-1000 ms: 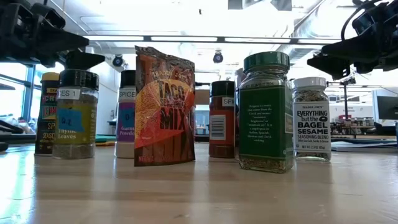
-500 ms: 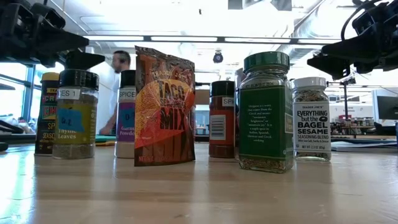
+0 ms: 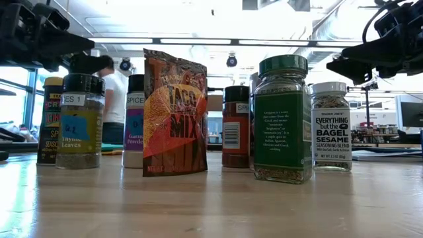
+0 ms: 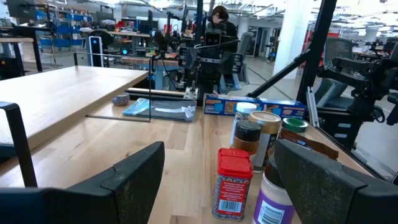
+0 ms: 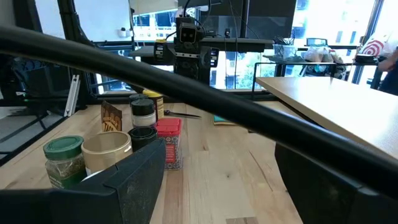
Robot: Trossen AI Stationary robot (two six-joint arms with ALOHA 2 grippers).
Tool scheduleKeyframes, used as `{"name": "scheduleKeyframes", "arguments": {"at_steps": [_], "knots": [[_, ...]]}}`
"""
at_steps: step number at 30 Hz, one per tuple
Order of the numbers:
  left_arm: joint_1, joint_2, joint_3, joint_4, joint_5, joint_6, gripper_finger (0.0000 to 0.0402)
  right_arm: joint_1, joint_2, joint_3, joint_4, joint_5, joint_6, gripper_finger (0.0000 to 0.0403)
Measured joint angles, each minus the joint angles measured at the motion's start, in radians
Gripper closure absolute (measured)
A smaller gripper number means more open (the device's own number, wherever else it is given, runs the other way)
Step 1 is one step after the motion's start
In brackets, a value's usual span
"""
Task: Shelf spices
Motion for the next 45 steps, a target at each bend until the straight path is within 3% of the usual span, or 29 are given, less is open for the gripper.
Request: {"name": "scheduleKeyframes", "arguments": {"at_steps": [14,17,22,24,28,30,32,35,37,41,45], "knots": [[0.0,0.0,0.0,0.045,-0.001,0.0,0.0104,0.0,0.0,0.0,0.001,0.0,-0.005,0.0105],[0.0,0.0,0.0,0.084,0.0,0.0,0.0104,0.0,0.0,0.0,0.034,0.024,-0.124,0.0105],[0.0,0.0,0.0,0.153,0.0,-0.025,0.0104,0.0,0.0,0.0,0.14,0.031,-0.151,0.0105],[0.0,0.0,0.0,0.183,0.0,-0.025,0.0104,0.0,0.0,0.0,0.227,0.027,-0.098,0.0105],[0.0,0.0,0.0,0.243,0.0,-0.025,0.0104,0.0,0.0,0.0,0.486,0.033,0.218,0.0105],[0.0,0.0,0.0,0.271,0.0,-0.025,0.0104,-0.001,0.0,0.0,0.583,0.009,0.236,0.0104],[0.0,0.0,0.0,0.296,0.0,-0.025,0.0104,0.0,0.009,0.0,0.646,-0.111,0.205,0.0105],[0.0,0.0,0.0,0.325,0.0,-0.025,0.0104,0.004,0.057,0.0,0.741,-0.299,0.151,0.0105],[0.0,0.0,0.0,0.339,0.0,-0.026,0.0104,0.014,0.112,0.0,0.788,-0.324,0.107,0.0105],[0.0,0.0,0.0,0.34,0.0,-0.026,0.0104,0.037,0.266,0.003,0.867,-0.238,0.047,0.0105],[0.0,0.0,0.0,0.338,0.0,-0.028,0.0104,0.04,0.446,0.058,0.872,-0.125,0.109,0.0105]]}}
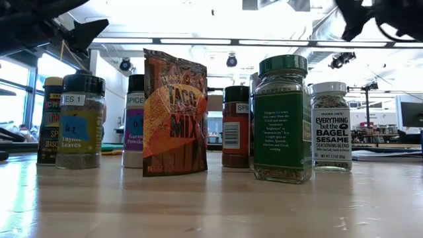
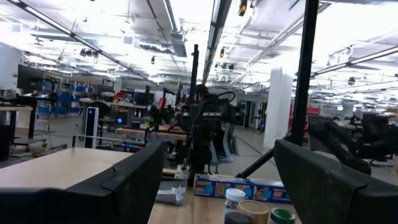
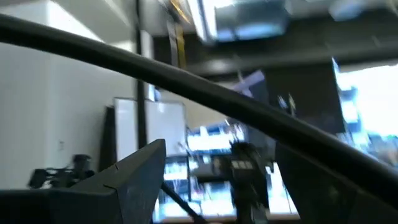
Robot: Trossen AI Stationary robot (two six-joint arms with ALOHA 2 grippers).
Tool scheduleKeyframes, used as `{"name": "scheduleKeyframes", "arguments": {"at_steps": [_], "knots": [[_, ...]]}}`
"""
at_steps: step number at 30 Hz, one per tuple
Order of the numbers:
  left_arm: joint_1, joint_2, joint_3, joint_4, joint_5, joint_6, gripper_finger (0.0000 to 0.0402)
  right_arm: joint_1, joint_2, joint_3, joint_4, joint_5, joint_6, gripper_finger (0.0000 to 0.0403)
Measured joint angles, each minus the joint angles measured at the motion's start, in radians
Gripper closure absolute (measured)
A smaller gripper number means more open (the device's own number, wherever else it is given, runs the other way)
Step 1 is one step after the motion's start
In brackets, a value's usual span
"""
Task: Shelf spices
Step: Put the white spice bottle on the shelf
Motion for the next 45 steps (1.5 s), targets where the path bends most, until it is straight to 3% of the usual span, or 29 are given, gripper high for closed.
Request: {"name": "scheduleKeyframes", "arguments": {"at_steps": [5,8,10,12,18,21,23,25,28,34,39,45], "knots": [[0.0,0.0,0.0,-0.001,0.0,0.001,0.0104,-0.001,0.199,0.116,0.0,0.035,0.235,0.0105],[0.0,0.0,0.0,-0.002,0.0,0.001,0.0104,-0.013,0.285,0.21,-0.024,0.148,0.213,0.0105],[0.0,0.0,0.0,-0.007,0.0,0.001,0.0104,-0.015,0.337,0.294,-0.139,0.174,0.201,0.0105],[0.0,0.001,0.0,-0.01,0.0,0.0,0.0104,-0.011,0.382,0.405,-0.349,0.194,0.209,0.0105],[0.0,0.003,0.0,-0.014,0.001,0.0,0.0104,-0.014,0.576,0.85,-1.3,0.289,0.423,0.0105],[0.0,0.003,0.0,-0.015,0.001,0.001,0.0104,-0.012,0.686,1.032,-1.623,0.227,0.462,0.0105],[0.0,0.003,0.0,-0.018,0.001,0.001,0.0104,0.015,0.756,1.116,-1.742,0.124,0.414,0.0105],[0.0,0.003,0.0,-0.019,0.001,0.001,0.0104,0.064,0.826,1.166,-1.819,0.058,0.361,0.0105],[0.0,0.003,0.0,-0.027,0.0,0.001,0.0104,0.12,0.924,1.229,-1.874,0.045,0.362,0.0105],[0.0,0.003,0.0,-0.032,0.001,0.001,0.0104,0.146,1.091,1.322,-2.014,0.062,0.546,0.0105],[0.0,0.003,0.0,-0.032,0.0,0.001,0.0104,0.145,1.173,1.332,-2.066,-0.005,0.565,0.0105],[0.0,0.003,0.0,-0.032,0.001,-0.007,0.0104,0.145,1.215,1.332,-2.069,-0.011,0.546,0.0105]]}}
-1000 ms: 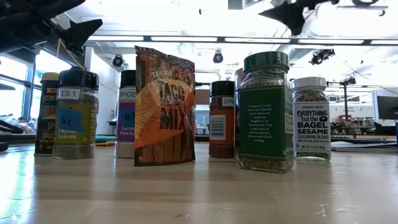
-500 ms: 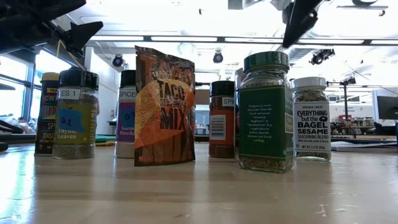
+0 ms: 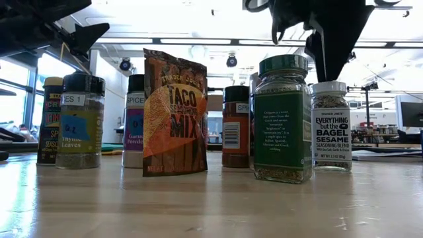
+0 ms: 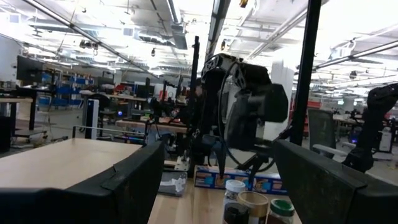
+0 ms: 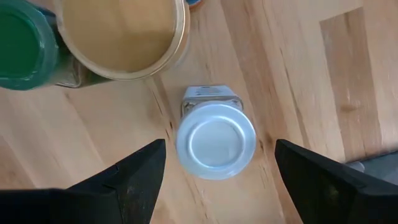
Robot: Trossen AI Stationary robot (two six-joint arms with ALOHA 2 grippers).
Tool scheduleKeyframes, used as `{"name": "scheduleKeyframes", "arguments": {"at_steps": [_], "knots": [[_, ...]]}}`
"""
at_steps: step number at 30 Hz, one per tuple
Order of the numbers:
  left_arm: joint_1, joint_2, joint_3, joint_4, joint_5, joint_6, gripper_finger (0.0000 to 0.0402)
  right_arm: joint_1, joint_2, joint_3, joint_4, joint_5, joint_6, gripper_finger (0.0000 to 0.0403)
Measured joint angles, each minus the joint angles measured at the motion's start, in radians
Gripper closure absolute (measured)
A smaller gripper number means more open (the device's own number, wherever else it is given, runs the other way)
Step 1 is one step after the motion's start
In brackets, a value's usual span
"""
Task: Shelf spices
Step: Put the white spice bottle on the shelf
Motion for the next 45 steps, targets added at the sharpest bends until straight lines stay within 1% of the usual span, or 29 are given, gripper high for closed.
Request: {"name": "scheduleKeyframes", "arguments": {"at_steps": [3,10,15,18,22,23,27,29,31,34,37,41,43,45], "knots": [[0.0,0.0,0.0,0.0,0.0,-0.009,0.0104,0.0,0.002,-0.002,0.003,0.0,0.0,0.0105],[0.0,0.0,0.0,-0.001,0.0,-0.02,0.0104,-0.009,0.003,-0.069,0.078,-0.003,-0.011,0.0105],[0.0,0.0,0.0,-0.001,0.0,-0.02,0.0104,-0.008,0.003,-0.073,0.097,0.006,-0.016,0.0107],[0.0,0.0,0.0,-0.001,0.0,-0.019,0.0104,-0.009,0.003,-0.073,0.096,-0.008,-0.019,0.0132],[0.0,0.0,0.0,-0.001,0.0,-0.028,0.0104,-0.009,0.003,-0.073,0.095,-0.016,-0.019,0.0203],[0.0,0.0,0.0,-0.001,0.0,-0.029,0.0104,-0.009,0.003,-0.072,0.095,-0.016,-0.022,0.0214],[0.0,0.0,0.0,-0.001,0.0,-0.036,0.0104,-0.011,0.004,-0.053,0.062,-0.021,-0.032,0.0214],[0.0,0.0,0.0,0.0,0.0,-0.036,0.0104,-0.02,0.004,-0.007,0.003,-0.021,-0.053,0.0214],[0.0,0.0,0.0,0.0,0.0,-0.036,0.0104,-0.034,0.004,0.064,-0.061,0.006,-0.084,0.0214],[0.0,0.0,0.0,0.0,0.0,-0.036,0.0104,-0.069,0.004,0.197,-0.191,0.092,-0.162,0.0214],[0.0,0.0,0.0,0.0,0.0,-0.036,0.0104,-0.129,0.003,0.359,-0.314,0.171,-0.249,0.0214],[0.0,0.0,0.0,0.0,0.0,-0.036,0.0104,-0.269,0.003,0.56,-0.416,0.21,-0.387,0.0214],[0.0,0.0,0.0,0.0,0.0,-0.036,0.0104,-0.355,0.001,0.637,-0.419,0.199,-0.471,0.0214],[0.0,0.0,0.0,0.0,0.0,-0.036,0.0104,-0.454,0.001,0.698,-0.419,0.153,-0.565,0.0214]]}}
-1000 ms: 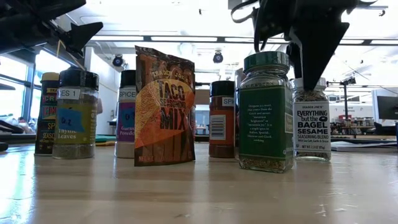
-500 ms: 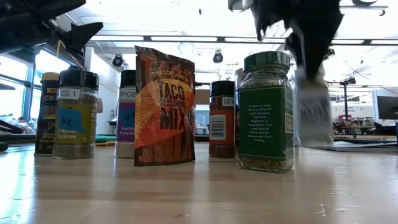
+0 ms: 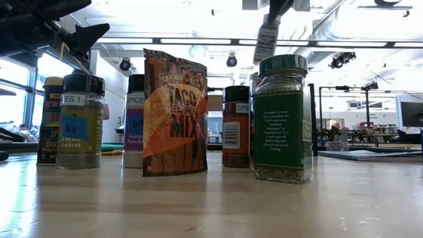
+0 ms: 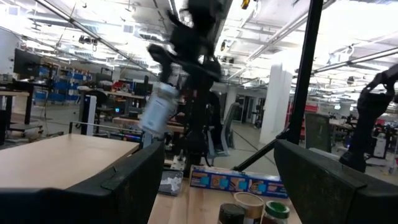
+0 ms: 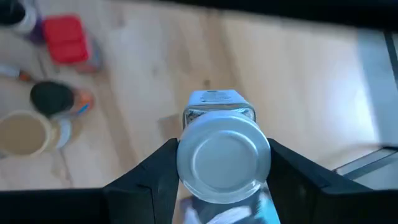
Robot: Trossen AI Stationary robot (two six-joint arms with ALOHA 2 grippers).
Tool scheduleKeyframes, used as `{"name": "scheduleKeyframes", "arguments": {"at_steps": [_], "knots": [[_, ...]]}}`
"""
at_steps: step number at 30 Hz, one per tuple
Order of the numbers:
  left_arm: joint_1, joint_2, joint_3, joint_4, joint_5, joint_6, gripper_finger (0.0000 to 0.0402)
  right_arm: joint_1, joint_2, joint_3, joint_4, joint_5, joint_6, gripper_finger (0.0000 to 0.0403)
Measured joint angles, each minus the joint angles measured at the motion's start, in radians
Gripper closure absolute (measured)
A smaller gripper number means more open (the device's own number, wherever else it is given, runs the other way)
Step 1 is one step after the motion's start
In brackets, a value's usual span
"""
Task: Shelf spices
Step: Put the white spice bottle on the shelf
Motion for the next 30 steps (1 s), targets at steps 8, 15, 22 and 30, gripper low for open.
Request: {"name": "scheduleKeyframes", "arguments": {"at_steps": [8,15,22,30], "knots": [[0.0,0.0,0.0,0.0,0.0,0.0,0.0104,-0.335,0.008,0.049,0.002,-0.167,-0.275,0.0214],[0.0,0.0,0.0,0.0,0.0,0.001,0.0104,-0.472,0.097,0.048,0.011,-0.219,-0.471,0.0214],[0.0,0.0,0.0,0.0,0.0,0.001,0.0104,-0.544,0.168,0.048,0.002,-0.198,-0.646,0.0214],[0.0,0.0,0.0,0.0,0.0,0.001,0.0104,-0.614,0.179,0.048,-0.001,-0.174,-0.776,0.0214]]}}
